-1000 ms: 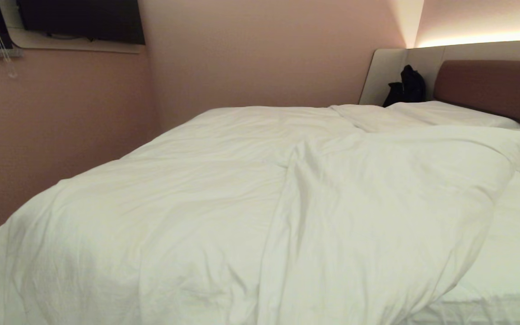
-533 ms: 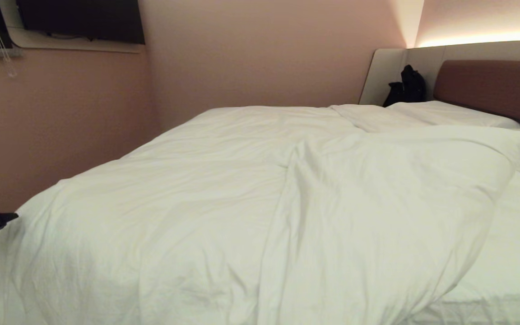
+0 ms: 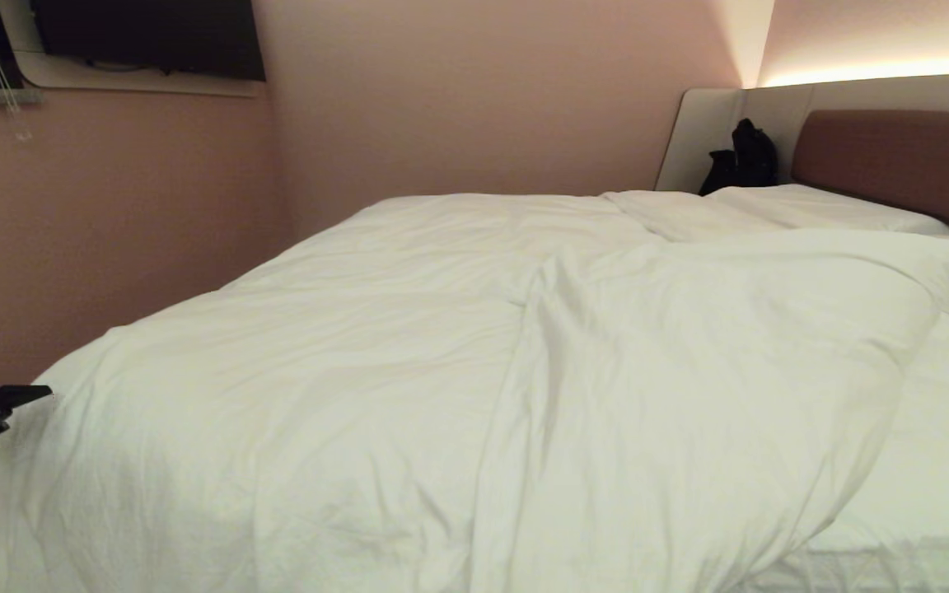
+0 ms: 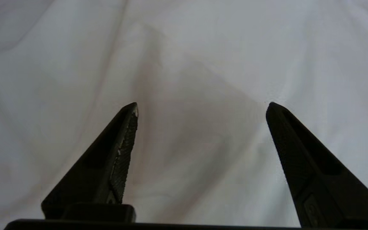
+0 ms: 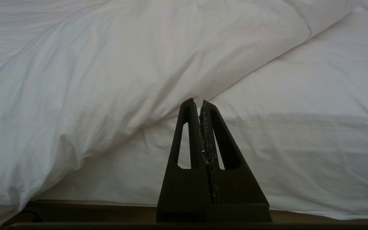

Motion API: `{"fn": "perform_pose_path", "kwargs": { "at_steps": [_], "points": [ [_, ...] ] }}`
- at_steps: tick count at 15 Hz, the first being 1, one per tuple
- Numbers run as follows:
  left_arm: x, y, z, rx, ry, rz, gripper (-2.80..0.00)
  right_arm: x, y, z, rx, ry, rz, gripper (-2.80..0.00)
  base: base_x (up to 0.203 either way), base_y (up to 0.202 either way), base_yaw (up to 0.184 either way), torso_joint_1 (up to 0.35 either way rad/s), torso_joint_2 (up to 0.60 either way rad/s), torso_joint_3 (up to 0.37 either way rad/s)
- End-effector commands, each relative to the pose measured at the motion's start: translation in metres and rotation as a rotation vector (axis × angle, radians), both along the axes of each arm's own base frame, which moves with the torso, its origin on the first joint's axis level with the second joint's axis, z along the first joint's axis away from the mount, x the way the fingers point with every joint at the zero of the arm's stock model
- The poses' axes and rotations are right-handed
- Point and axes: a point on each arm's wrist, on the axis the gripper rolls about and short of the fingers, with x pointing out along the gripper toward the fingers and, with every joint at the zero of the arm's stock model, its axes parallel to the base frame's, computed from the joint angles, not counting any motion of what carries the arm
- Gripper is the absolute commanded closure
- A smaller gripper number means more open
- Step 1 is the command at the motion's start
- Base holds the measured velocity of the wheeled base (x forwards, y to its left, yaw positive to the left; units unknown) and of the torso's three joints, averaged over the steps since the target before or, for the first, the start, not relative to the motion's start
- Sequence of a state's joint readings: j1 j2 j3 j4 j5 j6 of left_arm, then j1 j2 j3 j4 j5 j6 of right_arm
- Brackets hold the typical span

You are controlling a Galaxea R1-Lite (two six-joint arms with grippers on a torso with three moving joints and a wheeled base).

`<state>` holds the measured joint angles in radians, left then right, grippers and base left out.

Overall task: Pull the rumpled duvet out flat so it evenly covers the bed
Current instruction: Flatten the corners of the folded blanket

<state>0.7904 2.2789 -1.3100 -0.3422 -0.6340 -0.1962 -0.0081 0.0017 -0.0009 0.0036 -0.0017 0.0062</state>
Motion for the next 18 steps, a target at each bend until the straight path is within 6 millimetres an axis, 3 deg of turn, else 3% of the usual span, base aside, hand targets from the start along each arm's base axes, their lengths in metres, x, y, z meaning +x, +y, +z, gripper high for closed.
{"fn": "perform_pose_path", "kwargs": {
  "at_steps": [1, 4, 8, 10, 11, 18],
  "points": [
    [-0.002, -0.002, 0.021, 0.010, -0.017, -0.002, -2.80, 0.000, 0.000, 0.000, 0.001, 0.000, -0.001, 0.00, 0.000, 0.000, 0.000, 0.000, 0.00, 0.000],
    [0.003, 0.002, 0.021, -0.004, 0.005, -0.002, -2.80, 0.000, 0.000, 0.000, 0.001, 0.000, 0.002, 0.00, 0.000, 0.000, 0.000, 0.000, 0.00, 0.000],
    [0.020, 0.017, -0.011, -0.057, 0.083, -0.006, -2.80, 0.000, 0.000, 0.000, 0.000, -0.001, 0.001, 0.00, 0.000, 0.000, 0.000, 0.000, 0.00, 0.000],
    [0.023, 0.017, -0.015, -0.052, 0.100, -0.004, -2.80, 0.000, 0.000, 0.000, 0.001, -0.001, 0.002, 0.00, 0.000, 0.000, 0.000, 0.000, 0.00, 0.000],
    [0.028, 0.019, -0.029, -0.050, 0.130, -0.003, -2.80, 0.000, 0.000, 0.000, 0.000, -0.001, 0.001, 0.00, 0.000, 0.000, 0.000, 0.000, 0.00, 0.000],
    [0.049, 0.000, -0.040, 0.047, 0.171, -0.088, -2.80, 0.000, 0.000, 0.000, 0.000, 0.000, 0.001, 0.00, 0.000, 0.000, 0.000, 0.000, 0.00, 0.000]
  ]
}}
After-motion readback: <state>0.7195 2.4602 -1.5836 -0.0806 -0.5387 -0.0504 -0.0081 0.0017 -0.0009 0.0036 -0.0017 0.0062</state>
